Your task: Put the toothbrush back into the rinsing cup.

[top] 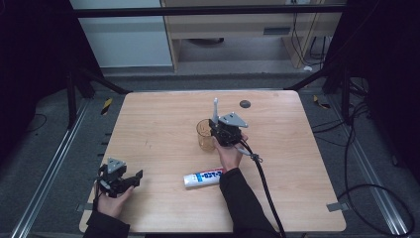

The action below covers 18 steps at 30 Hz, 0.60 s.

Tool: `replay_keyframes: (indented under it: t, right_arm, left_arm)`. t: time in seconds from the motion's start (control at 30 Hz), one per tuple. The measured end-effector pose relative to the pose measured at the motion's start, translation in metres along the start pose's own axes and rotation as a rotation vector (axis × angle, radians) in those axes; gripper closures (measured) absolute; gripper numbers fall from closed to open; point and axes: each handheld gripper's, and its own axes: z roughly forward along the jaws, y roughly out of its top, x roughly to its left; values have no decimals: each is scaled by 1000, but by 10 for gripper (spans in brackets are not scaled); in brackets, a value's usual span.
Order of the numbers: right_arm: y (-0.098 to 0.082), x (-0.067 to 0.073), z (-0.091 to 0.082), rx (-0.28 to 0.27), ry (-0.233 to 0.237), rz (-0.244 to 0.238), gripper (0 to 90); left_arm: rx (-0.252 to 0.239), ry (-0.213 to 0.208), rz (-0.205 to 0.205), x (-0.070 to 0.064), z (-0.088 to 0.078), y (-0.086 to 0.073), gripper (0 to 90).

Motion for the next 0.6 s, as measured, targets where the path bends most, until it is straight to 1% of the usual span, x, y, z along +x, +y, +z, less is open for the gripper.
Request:
replay_keyframes:
  t: [0.2,0.33,0.6]
  right_arm:
    - [1,0,-1,2,7,-3,663]
    - [3,0,-4,-15,15,0,648]
    - [3,1,-4,-10,21,-8,633]
  left_arm:
    - [1,-1,1,0,0,0,319]
    - [1,-1,1,0,0,0,318]
    - [1,-1,0,0,0,0,318]
